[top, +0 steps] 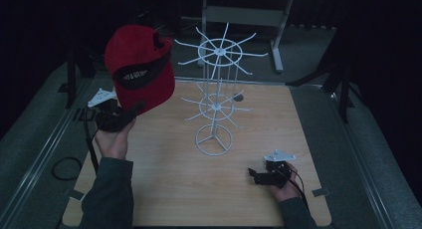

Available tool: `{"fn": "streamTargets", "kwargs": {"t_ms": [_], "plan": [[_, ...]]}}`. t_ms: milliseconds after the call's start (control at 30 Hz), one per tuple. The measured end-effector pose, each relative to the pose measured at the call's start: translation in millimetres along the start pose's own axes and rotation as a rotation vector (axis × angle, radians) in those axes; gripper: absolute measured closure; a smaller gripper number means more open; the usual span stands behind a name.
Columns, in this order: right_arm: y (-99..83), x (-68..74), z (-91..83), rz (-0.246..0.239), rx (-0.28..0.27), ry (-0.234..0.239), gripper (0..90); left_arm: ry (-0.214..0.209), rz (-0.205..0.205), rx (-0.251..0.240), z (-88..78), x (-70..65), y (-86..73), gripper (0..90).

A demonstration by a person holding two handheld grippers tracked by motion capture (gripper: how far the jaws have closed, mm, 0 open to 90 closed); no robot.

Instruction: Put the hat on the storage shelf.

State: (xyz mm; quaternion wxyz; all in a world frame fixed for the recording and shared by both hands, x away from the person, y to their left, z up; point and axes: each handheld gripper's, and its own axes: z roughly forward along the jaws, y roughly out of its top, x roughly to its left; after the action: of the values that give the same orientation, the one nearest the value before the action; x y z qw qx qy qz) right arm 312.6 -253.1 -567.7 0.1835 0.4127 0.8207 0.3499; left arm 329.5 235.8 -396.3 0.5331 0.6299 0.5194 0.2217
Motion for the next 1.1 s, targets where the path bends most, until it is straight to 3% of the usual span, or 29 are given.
{"fn": "streamTargets", "kwargs": {"t_ms": [1100], "plan": [[0.1, 0.0, -0.1, 0.000, 0.001, 0.000, 15.3, -0.046, 0.016, -0.045, -10.5, -14.8, 19.1, 85.2]]}}
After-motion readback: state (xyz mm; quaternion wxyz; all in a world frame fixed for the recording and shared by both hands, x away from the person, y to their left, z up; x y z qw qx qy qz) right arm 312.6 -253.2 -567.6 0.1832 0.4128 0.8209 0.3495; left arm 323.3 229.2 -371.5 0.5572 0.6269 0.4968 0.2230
